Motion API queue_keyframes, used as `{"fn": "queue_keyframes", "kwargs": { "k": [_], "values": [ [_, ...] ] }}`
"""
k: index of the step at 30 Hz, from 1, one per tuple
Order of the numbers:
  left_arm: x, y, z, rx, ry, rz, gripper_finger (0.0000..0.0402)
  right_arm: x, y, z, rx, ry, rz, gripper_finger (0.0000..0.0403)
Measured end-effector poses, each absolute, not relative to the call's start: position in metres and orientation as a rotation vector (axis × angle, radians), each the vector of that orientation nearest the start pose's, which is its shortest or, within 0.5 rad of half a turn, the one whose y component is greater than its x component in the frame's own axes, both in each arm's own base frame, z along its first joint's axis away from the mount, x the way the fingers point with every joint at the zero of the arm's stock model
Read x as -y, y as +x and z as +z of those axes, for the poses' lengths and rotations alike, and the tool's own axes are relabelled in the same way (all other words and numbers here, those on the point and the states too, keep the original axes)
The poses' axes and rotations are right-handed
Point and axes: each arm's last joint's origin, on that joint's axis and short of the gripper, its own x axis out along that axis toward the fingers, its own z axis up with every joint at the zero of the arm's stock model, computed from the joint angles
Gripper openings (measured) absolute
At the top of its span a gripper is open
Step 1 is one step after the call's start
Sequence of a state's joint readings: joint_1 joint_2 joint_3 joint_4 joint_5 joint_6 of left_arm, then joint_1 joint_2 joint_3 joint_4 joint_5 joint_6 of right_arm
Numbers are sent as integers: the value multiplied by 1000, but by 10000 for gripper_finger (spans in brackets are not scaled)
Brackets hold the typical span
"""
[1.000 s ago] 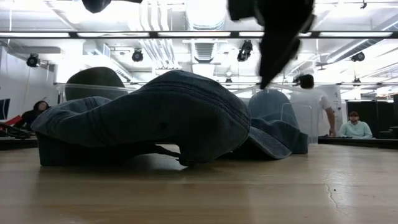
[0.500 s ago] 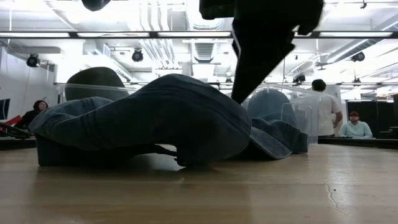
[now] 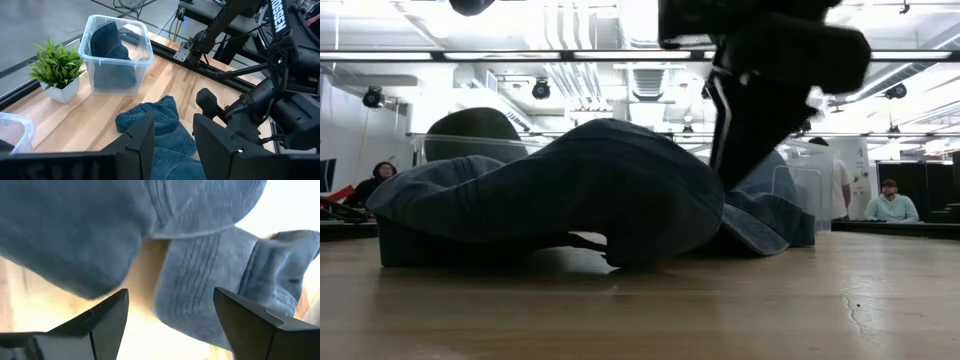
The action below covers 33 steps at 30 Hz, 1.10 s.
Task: Pick & Place hat
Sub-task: Put the right blue cap into the right transparent bin
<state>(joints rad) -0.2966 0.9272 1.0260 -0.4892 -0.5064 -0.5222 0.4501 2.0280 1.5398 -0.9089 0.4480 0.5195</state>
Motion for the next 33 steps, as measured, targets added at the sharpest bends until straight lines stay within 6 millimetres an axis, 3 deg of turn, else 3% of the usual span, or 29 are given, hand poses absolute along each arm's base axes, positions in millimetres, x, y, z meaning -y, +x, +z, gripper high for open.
{"fn": "queue_keyframes", "kwargs": {
  "k": [33],
  "values": [
    [41, 182, 363, -289, -401, 301, 129, -155, 358, 153, -1079, -95, -382, 311]
  ]
}}
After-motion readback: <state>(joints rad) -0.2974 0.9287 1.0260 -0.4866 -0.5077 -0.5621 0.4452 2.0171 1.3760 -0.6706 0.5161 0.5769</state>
